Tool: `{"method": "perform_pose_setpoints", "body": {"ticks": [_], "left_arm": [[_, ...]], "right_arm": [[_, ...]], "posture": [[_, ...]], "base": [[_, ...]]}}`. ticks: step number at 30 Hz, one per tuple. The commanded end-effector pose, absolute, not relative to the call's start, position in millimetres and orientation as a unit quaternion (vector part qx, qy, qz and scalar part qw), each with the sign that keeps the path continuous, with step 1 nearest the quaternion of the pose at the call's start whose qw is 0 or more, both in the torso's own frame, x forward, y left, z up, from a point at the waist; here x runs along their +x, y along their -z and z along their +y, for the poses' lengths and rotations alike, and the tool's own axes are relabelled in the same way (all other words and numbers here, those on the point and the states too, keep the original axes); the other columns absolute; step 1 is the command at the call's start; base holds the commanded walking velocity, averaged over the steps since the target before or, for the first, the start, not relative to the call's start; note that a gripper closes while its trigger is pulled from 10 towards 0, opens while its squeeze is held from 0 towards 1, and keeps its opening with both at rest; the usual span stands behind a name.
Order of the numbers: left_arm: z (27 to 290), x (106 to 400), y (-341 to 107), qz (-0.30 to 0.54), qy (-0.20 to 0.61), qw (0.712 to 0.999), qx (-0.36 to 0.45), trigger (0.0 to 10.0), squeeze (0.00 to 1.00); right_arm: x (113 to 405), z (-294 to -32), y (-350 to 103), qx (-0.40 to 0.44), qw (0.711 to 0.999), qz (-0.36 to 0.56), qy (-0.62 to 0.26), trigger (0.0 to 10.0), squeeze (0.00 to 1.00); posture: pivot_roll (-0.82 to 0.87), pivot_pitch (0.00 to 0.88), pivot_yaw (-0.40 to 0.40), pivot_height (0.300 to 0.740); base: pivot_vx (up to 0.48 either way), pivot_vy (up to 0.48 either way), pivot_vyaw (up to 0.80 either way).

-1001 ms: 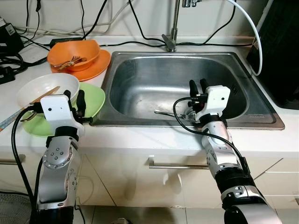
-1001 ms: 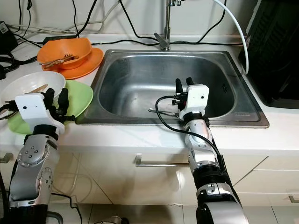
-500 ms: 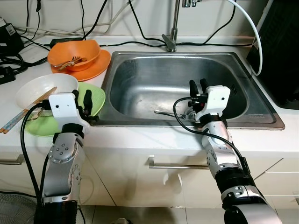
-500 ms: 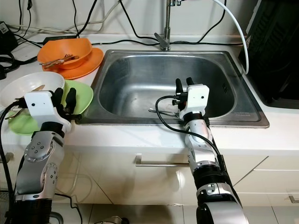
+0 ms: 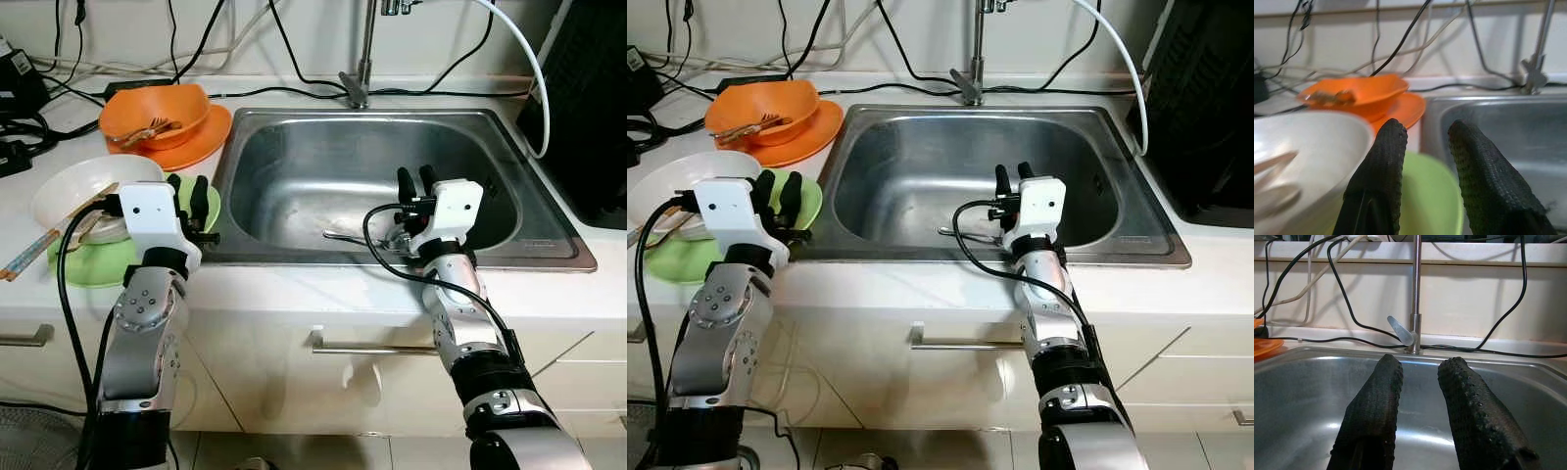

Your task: Kitchen organization

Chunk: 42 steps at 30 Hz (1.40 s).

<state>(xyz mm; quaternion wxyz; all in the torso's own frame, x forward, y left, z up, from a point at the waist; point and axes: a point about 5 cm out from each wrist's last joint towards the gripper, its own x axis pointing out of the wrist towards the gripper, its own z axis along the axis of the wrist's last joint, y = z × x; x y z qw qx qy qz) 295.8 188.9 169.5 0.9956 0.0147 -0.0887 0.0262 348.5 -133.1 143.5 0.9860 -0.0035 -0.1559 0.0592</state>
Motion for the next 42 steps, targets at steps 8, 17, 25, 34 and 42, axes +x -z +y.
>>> {"method": "perform_pose_setpoints", "body": {"ticks": [8, 17, 25, 34, 42], "left_arm": [[214, 280, -166, -0.090, -0.086, 0.991, 0.045, 10.0, 0.00], [215, 276, -169, -0.101, -0.098, 0.989, 0.041, 10.0, 0.00], [211, 278, -171, -0.104, -0.089, 0.990, 0.040, 10.0, 0.00], [214, 275, -170, -0.107, -0.100, 0.988, 0.050, 10.0, 0.00], [225, 273, -173, -0.117, -0.135, 0.982, 0.057, 10.0, 0.00]], "right_arm": [[346, -135, -130, 0.002, 0.990, -0.127, -0.055, 10.0, 0.00], [346, -135, -129, 0.002, 0.990, -0.126, -0.057, 10.0, 0.00], [346, -135, -130, 0.002, 0.990, -0.126, -0.057, 10.0, 0.00], [347, -135, -130, 0.000, 0.990, -0.126, -0.058, 10.0, 0.00], [347, -134, -129, 0.002, 0.990, -0.125, -0.061, 10.0, 0.00]], "posture": [[0.19, 0.034, 0.071, 0.740], [0.20, 0.040, 0.063, 0.740], [0.20, 0.040, 0.063, 0.740], [0.20, 0.030, 0.064, 0.740], [0.20, 0.029, 0.063, 0.740]], "base": [[0.000, 0.000, 0.00], [0.000, 0.000, 0.00], [0.000, 0.000, 0.00], [0.000, 0.000, 0.00], [0.000, 0.000, 0.00]]}}
